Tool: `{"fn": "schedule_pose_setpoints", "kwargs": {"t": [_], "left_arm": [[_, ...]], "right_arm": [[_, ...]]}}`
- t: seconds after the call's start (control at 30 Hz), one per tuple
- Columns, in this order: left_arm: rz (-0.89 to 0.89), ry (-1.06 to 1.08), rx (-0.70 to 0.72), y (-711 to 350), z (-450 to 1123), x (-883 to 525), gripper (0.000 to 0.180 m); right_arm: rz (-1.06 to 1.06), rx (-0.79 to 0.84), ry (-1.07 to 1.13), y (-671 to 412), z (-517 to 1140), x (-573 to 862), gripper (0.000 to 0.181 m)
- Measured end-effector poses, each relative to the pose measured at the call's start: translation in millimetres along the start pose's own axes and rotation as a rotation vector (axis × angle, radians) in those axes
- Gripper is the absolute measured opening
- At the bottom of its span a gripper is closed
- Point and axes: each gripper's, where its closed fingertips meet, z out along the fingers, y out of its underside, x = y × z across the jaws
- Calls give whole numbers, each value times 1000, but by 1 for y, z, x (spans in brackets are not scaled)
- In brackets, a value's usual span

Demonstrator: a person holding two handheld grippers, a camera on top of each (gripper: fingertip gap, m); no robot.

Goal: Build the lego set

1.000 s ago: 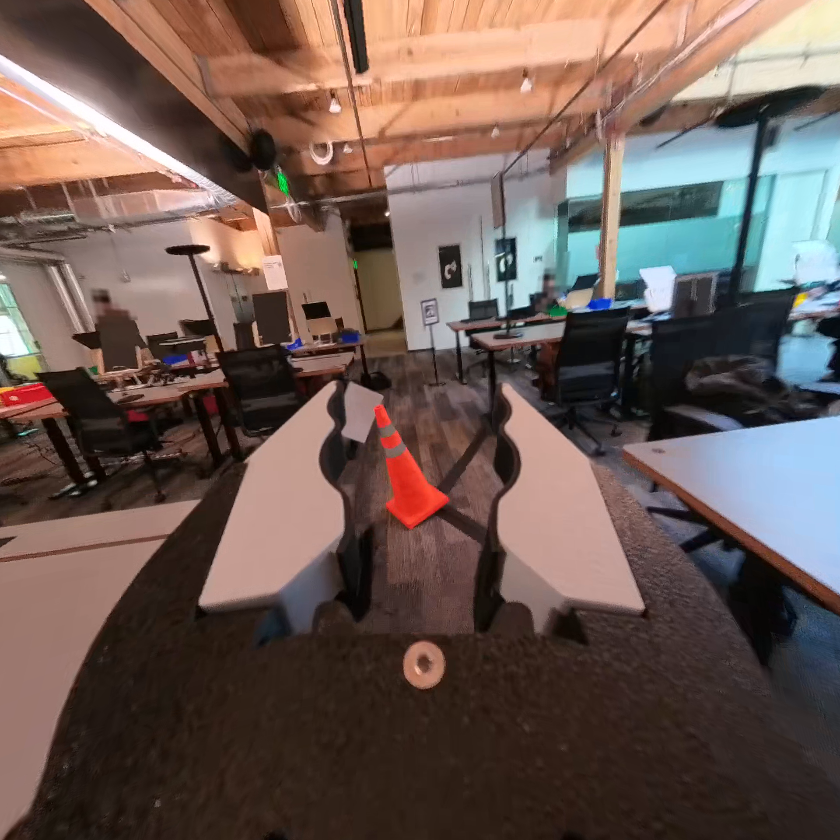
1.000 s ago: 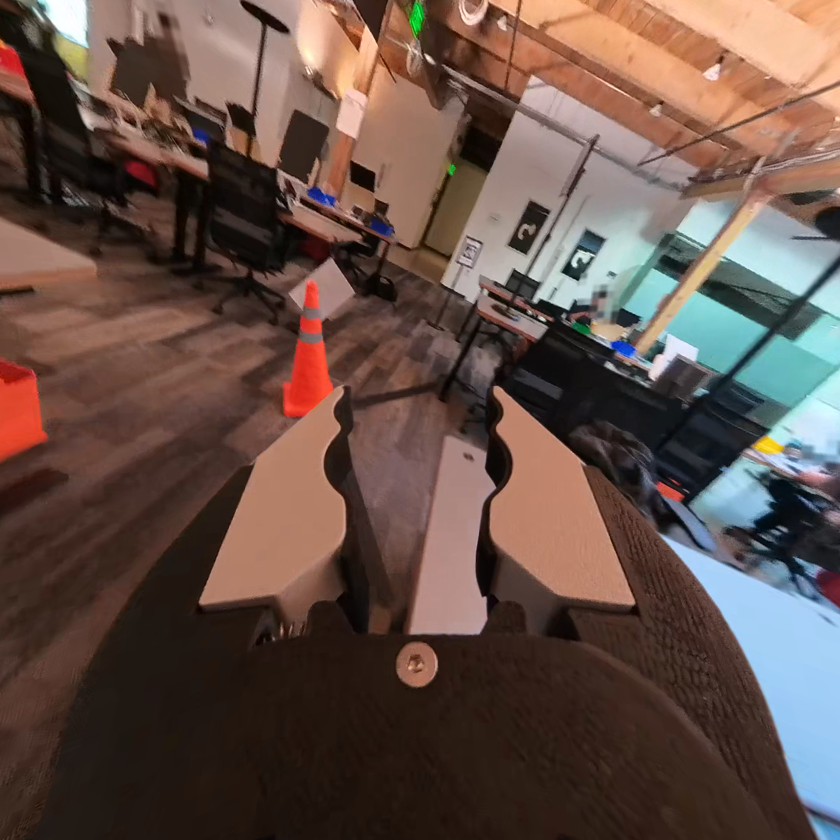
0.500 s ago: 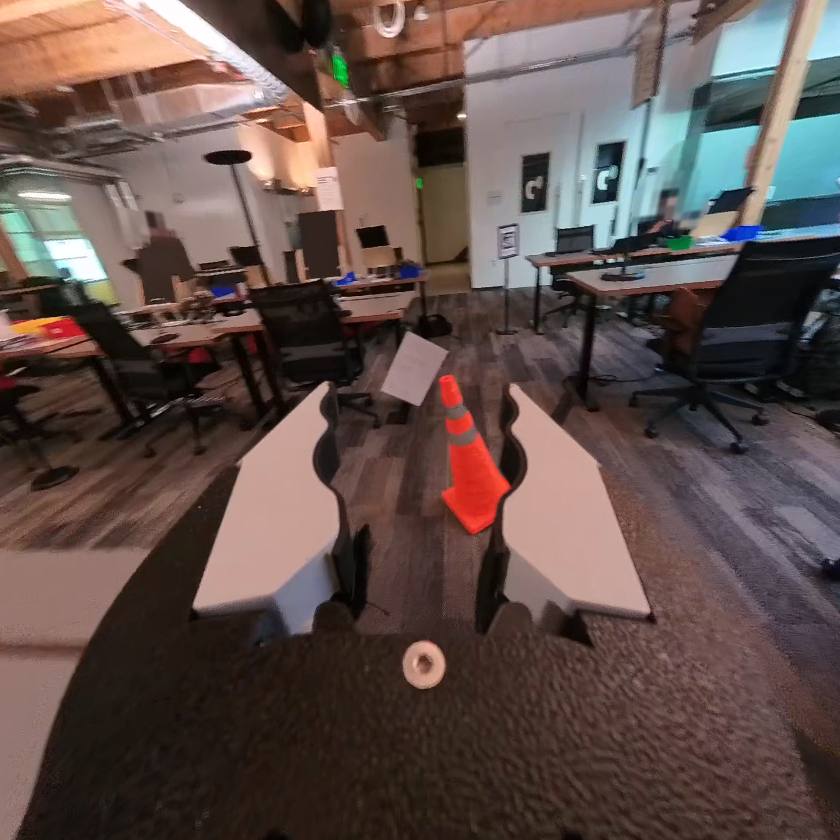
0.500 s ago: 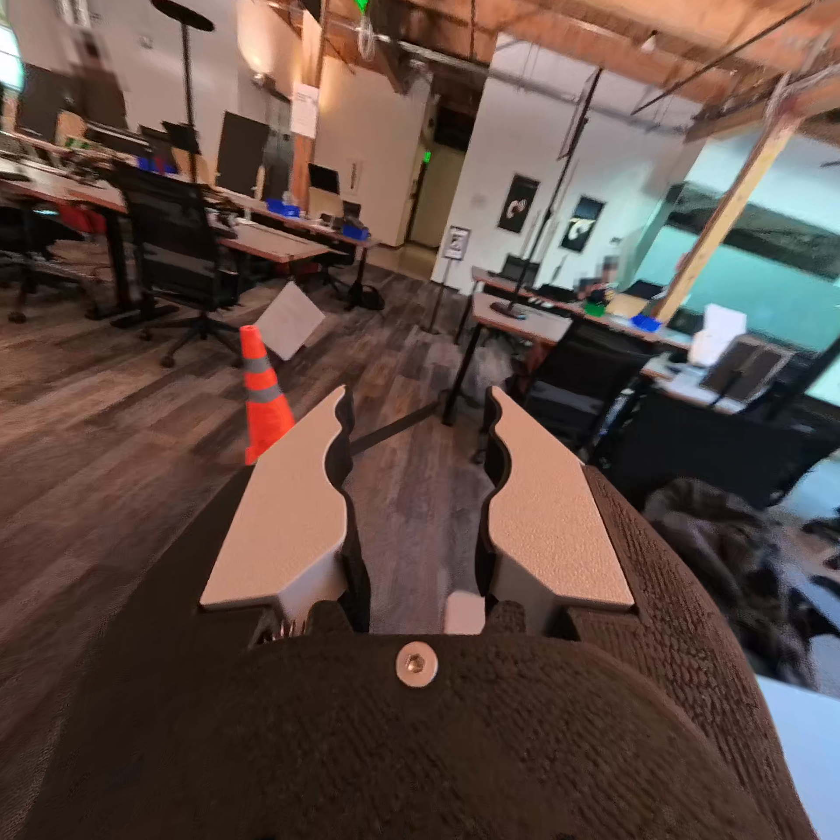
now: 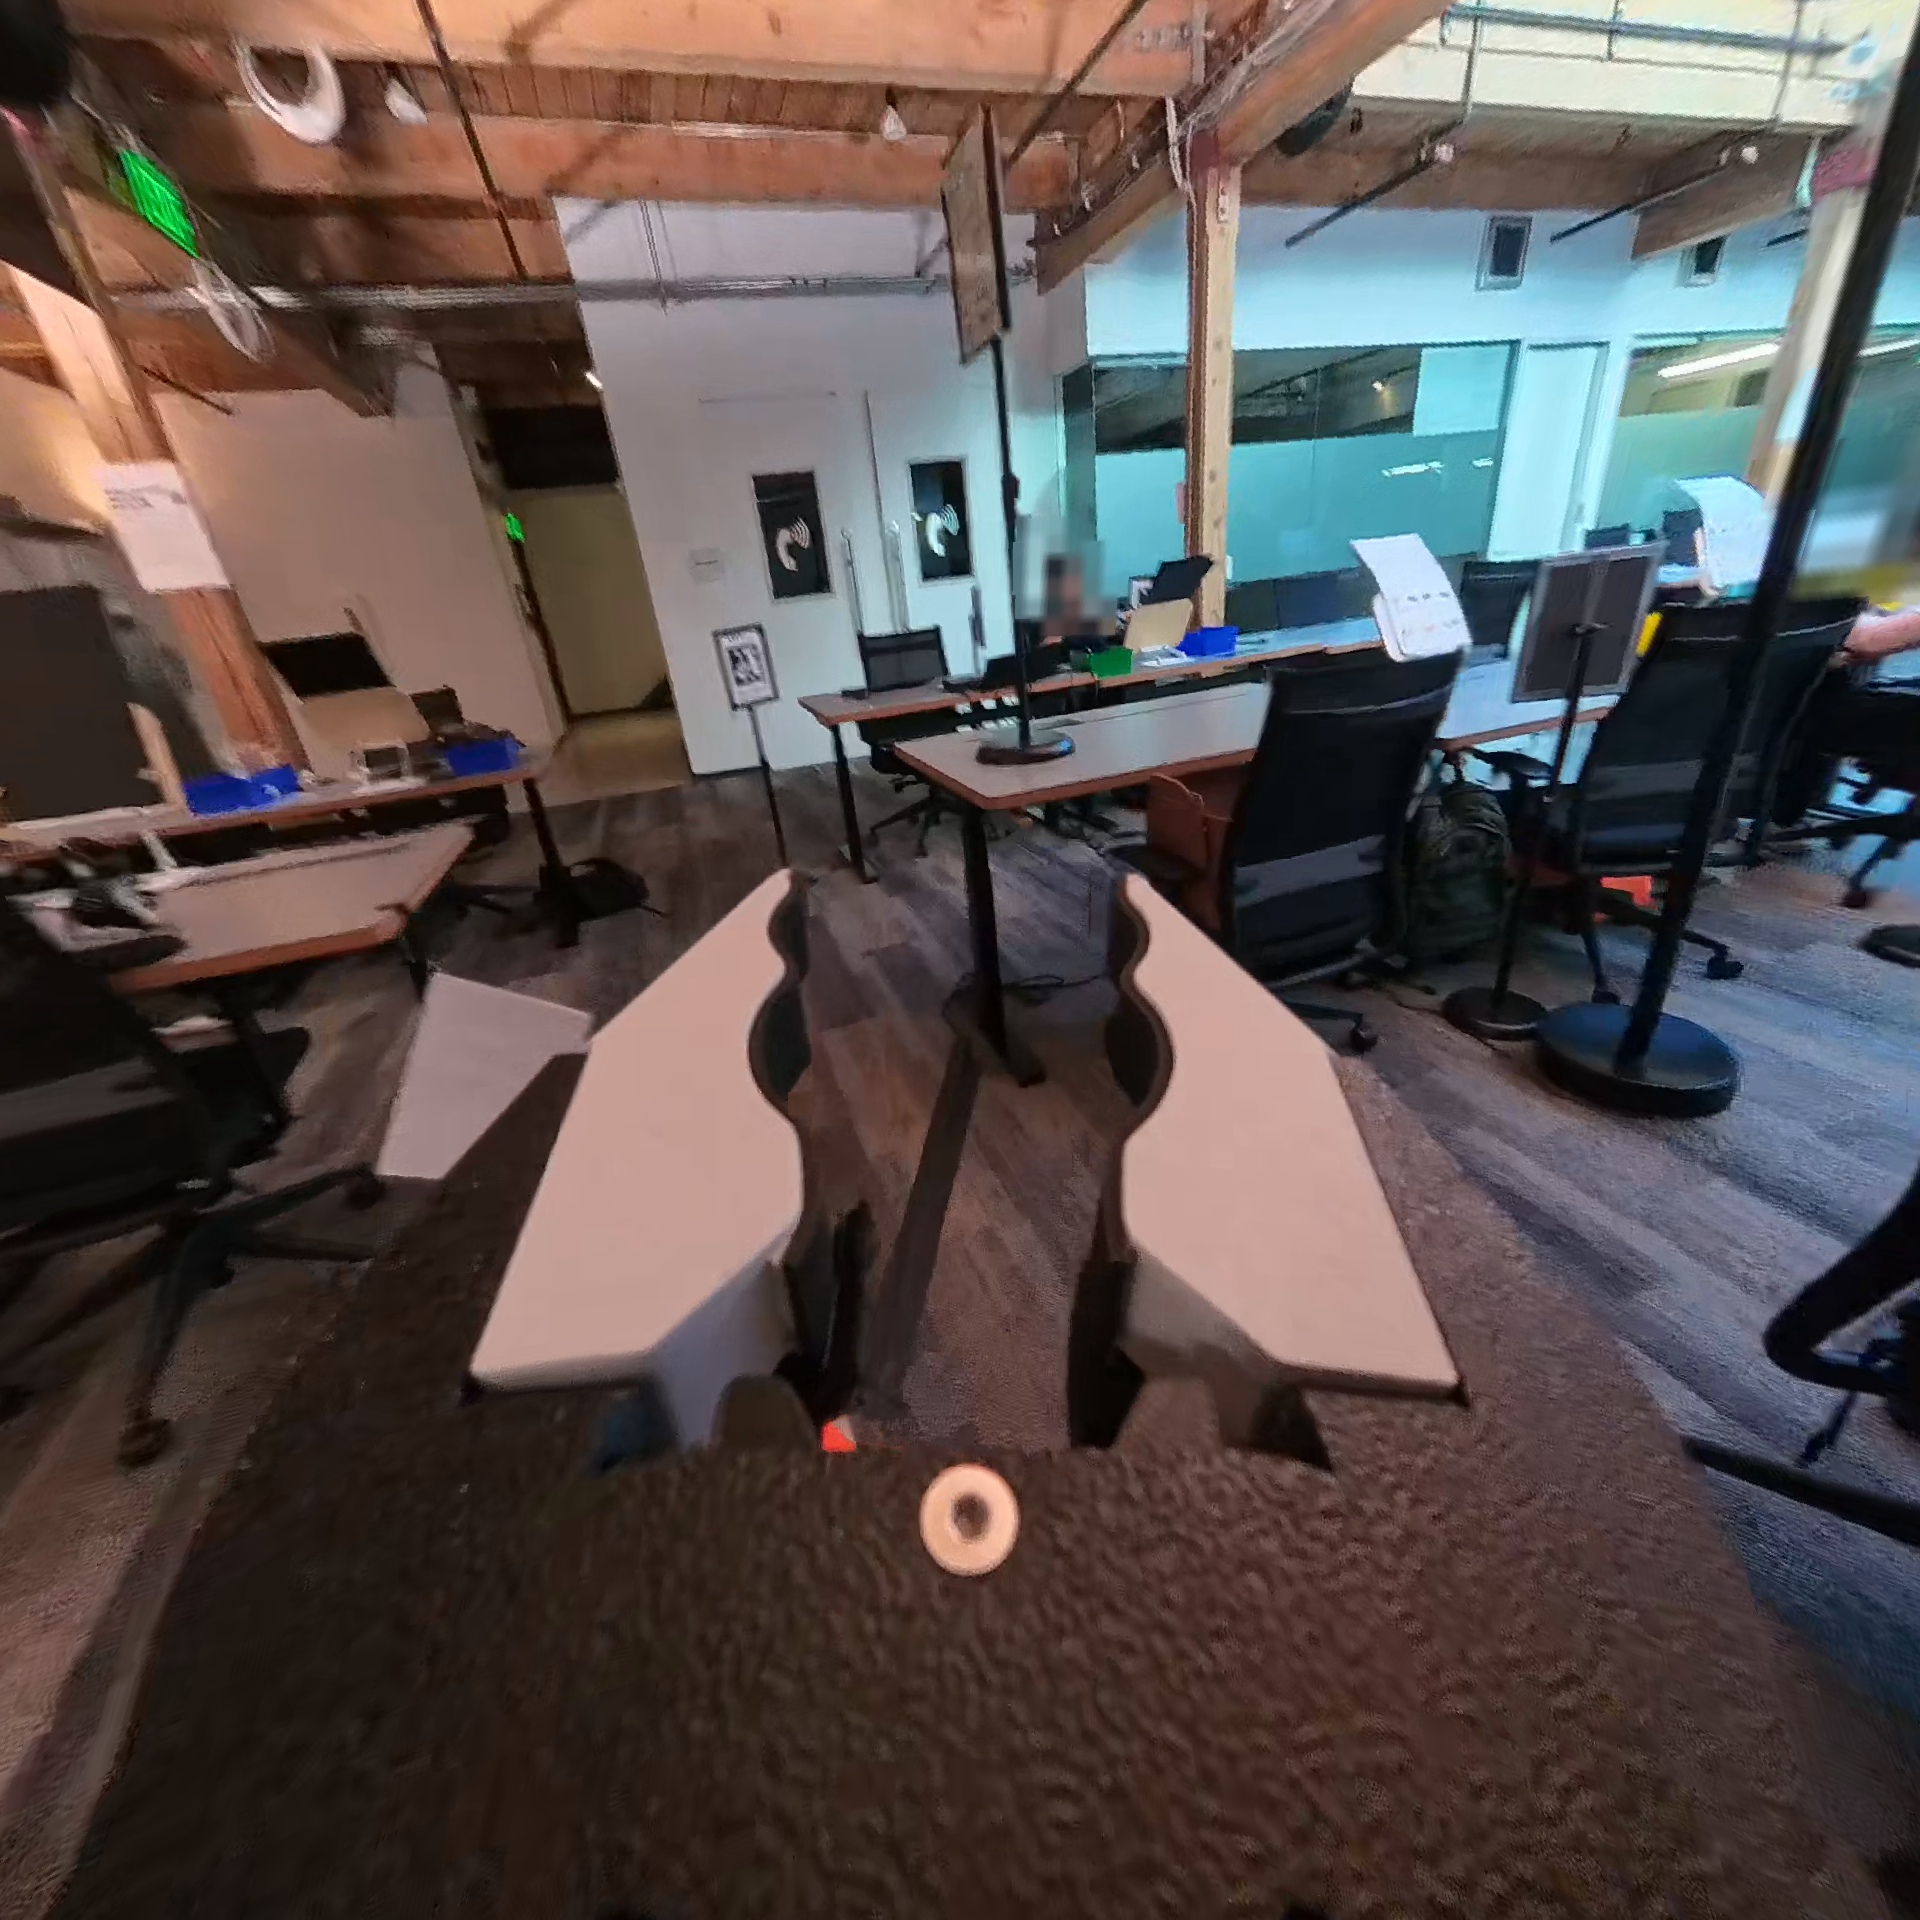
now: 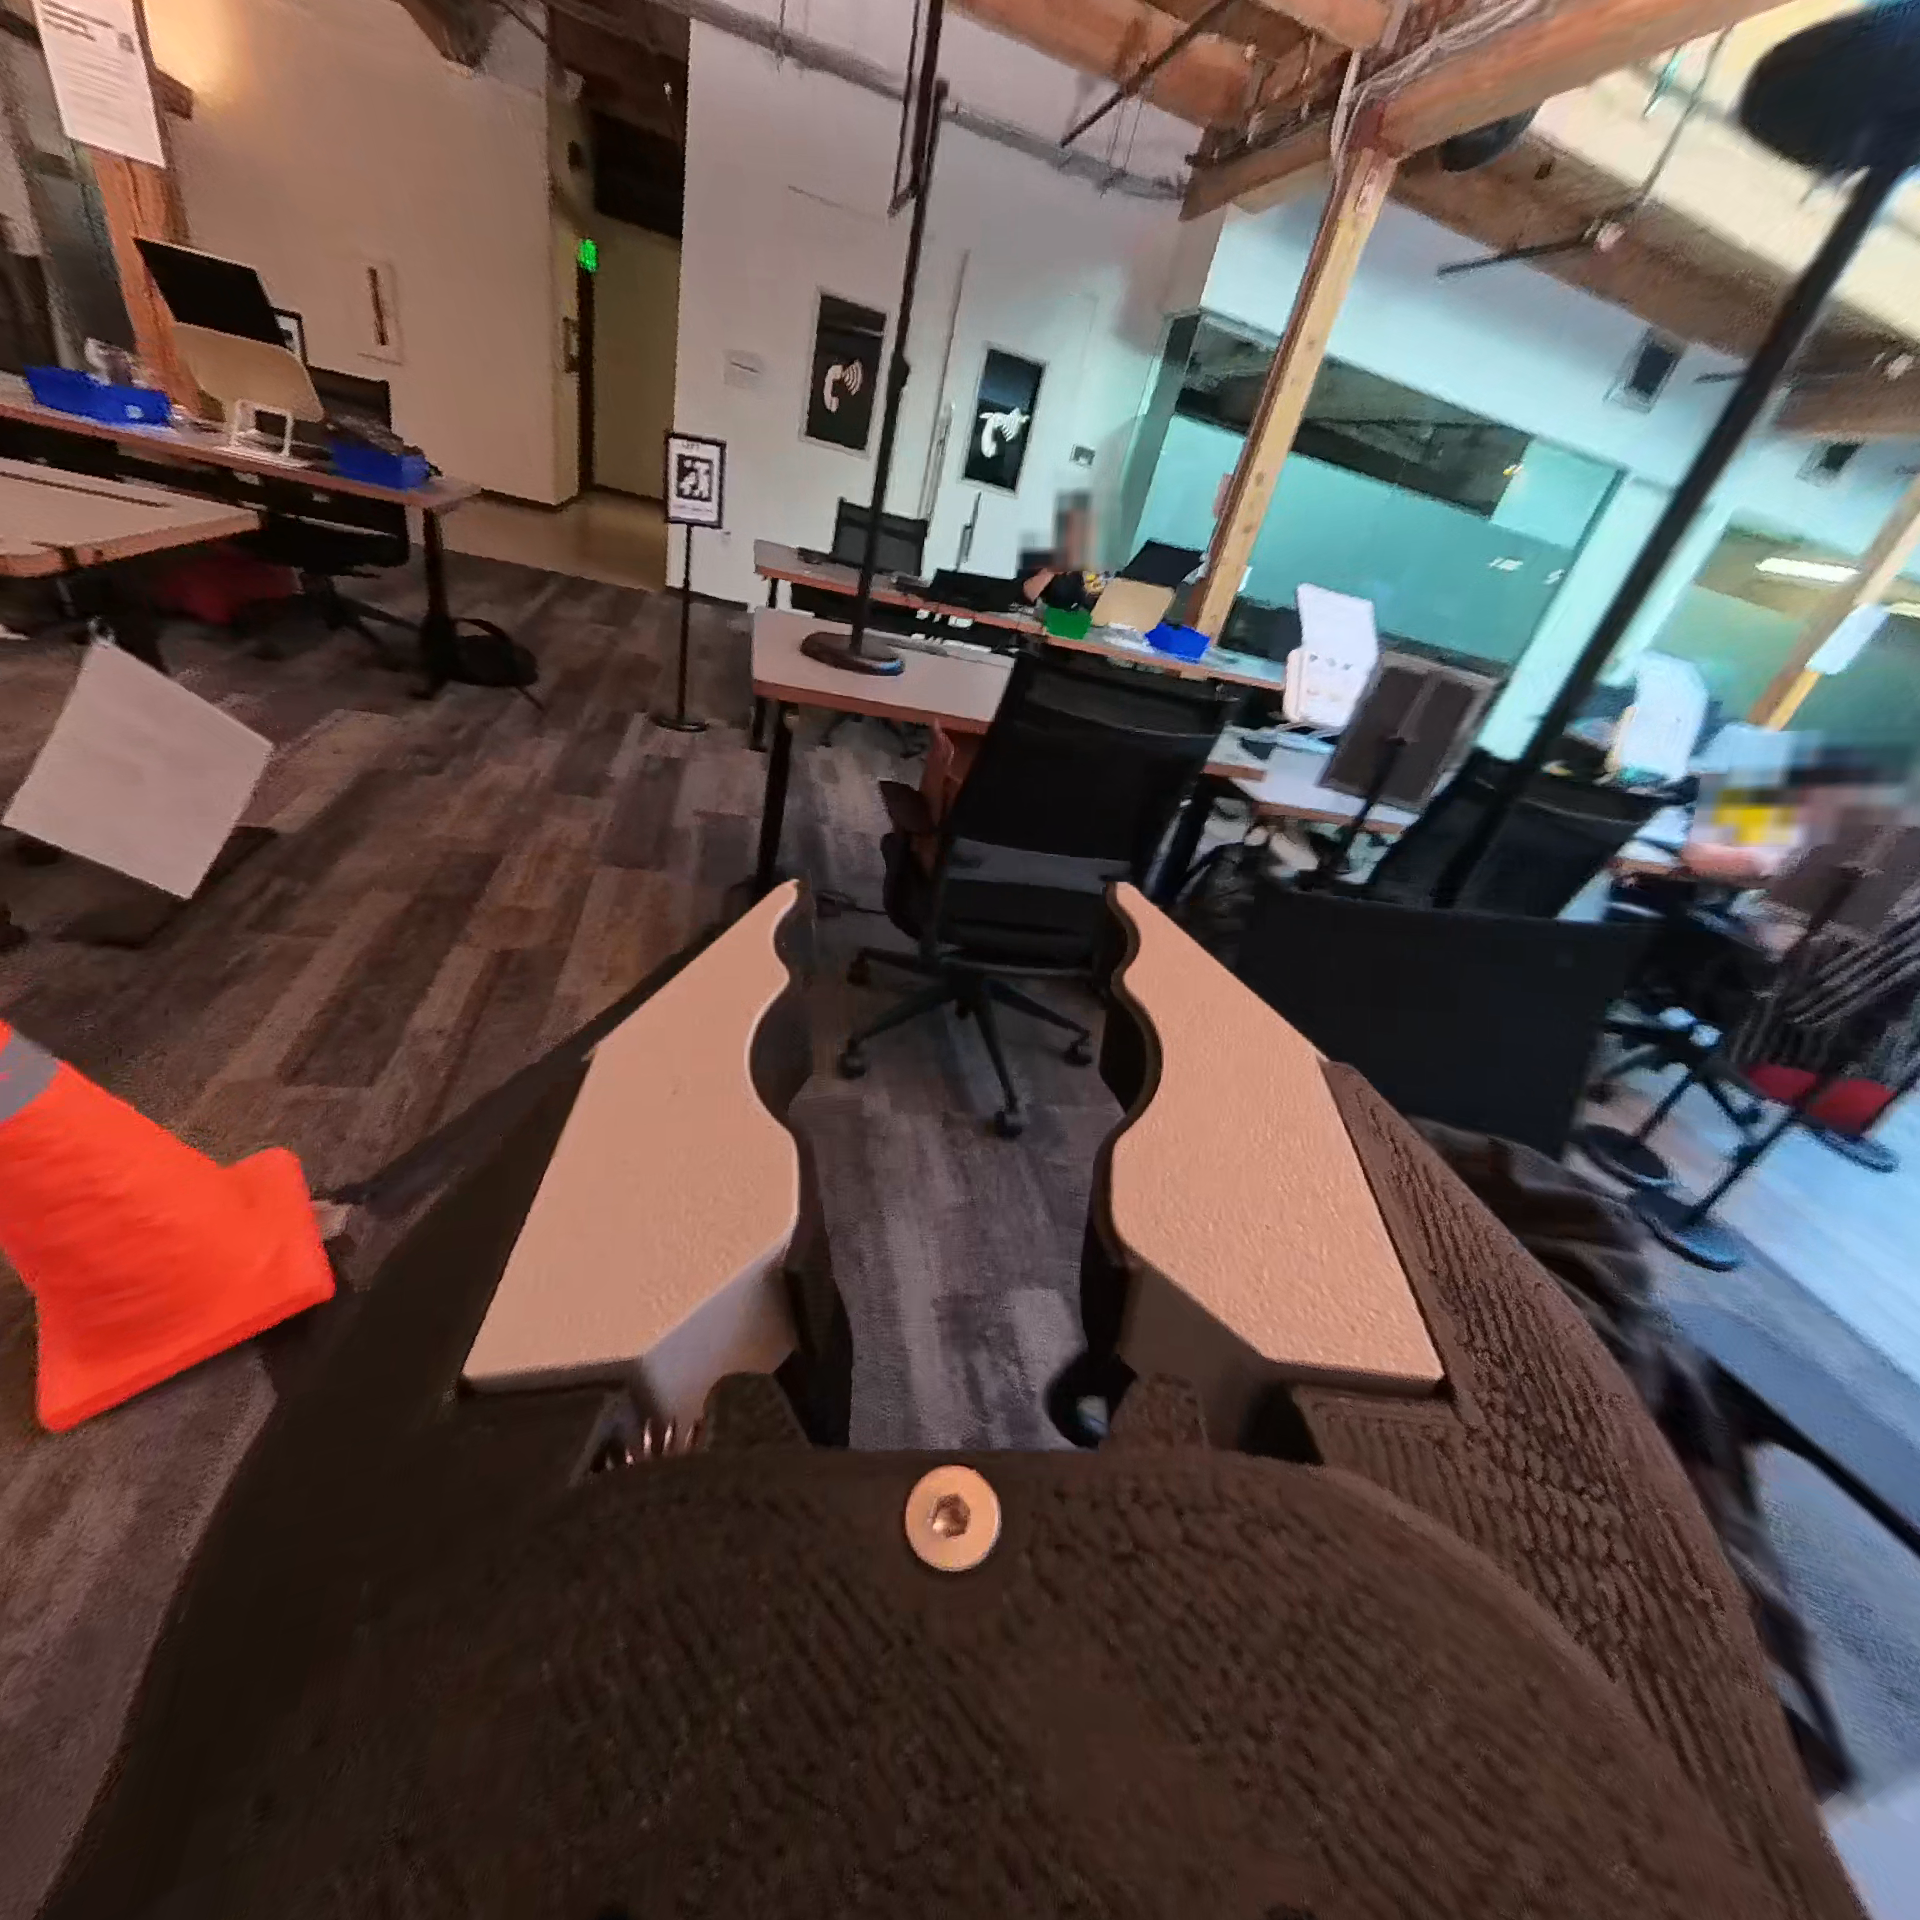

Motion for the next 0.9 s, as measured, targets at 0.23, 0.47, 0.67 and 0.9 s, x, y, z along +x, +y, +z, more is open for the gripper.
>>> {"fn": "schedule_pose_setpoints", "kwargs": {"t": [0.23, 0.47, 0.67, 0.9], "left_arm": [[47, 65, -24, 28, 188, -8, 56], [67, 132, 62, 79, 392, -22, 45], [88, 356, 71, 83, 610, 41, 42], [30, 813, 85, 95, 778, 248, 44]], "right_arm": [[-42, -1, -74, -2, 209, -22, 53], [-70, 14, 60, 24, 377, -2, 52], [-94, -29, 234, 10, 486, 59, 49], [-107, -177, 442, 59, 538, 145, 46]]}}
